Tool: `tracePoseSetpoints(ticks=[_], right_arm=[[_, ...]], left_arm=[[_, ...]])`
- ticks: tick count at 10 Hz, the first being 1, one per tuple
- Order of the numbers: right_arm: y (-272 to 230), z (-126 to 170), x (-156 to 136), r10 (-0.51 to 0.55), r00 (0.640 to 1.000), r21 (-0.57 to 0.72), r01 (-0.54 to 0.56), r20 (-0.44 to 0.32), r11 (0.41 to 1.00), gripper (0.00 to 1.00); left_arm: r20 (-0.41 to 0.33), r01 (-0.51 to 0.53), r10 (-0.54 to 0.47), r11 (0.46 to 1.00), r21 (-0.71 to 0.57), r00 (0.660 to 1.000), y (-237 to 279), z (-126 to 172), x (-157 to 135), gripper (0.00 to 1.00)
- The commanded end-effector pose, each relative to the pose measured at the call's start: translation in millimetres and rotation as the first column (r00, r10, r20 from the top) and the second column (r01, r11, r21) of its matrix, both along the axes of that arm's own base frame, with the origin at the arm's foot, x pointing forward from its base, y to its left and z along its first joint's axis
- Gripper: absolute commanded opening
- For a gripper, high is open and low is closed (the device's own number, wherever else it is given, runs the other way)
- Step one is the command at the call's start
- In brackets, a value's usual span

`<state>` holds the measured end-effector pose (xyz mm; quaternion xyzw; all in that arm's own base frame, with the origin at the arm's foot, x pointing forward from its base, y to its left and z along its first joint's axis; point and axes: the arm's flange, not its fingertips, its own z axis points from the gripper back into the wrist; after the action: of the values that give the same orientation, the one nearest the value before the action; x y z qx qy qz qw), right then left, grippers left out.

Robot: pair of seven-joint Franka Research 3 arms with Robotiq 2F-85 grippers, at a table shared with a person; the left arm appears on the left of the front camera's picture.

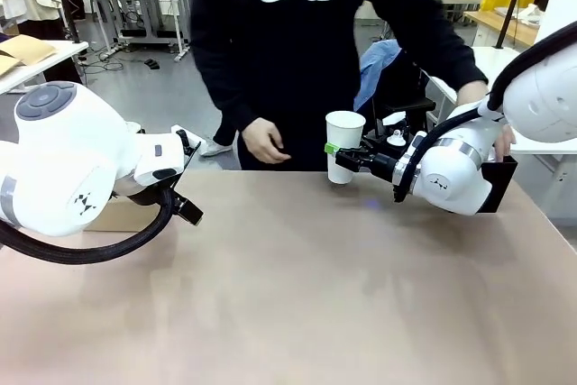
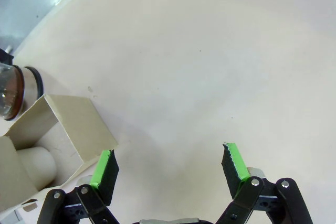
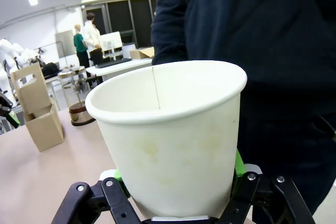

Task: Pour a drink into a cup and package it in a carrier.
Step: When a person places the Paper Cup Lid on the 600 ml Paper Cup , lift the 600 ml Paper Cup.

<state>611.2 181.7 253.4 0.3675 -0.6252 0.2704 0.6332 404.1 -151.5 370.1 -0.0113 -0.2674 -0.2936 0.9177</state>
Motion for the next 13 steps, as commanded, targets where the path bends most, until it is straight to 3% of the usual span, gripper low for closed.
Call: tracePoseSetpoints(ticks=[1,13], right_arm=[[2.6,1.6,-0.6,-0.005,1.0,-0.003,0.005,0.0,1.0,0.8],[2.6,1.6,-0.6,-0.005,1.0,-0.003,0.005,0.0,1.0,0.8]], left_arm=[[0.001,0.002,-0.002,1.0,-0.001,1.0,-0.3,0.3,-0.4,1.0],[0.001,0.002,-0.002,1.0,-0.001,1.0,-0.3,0.3,-0.4,1.0]])
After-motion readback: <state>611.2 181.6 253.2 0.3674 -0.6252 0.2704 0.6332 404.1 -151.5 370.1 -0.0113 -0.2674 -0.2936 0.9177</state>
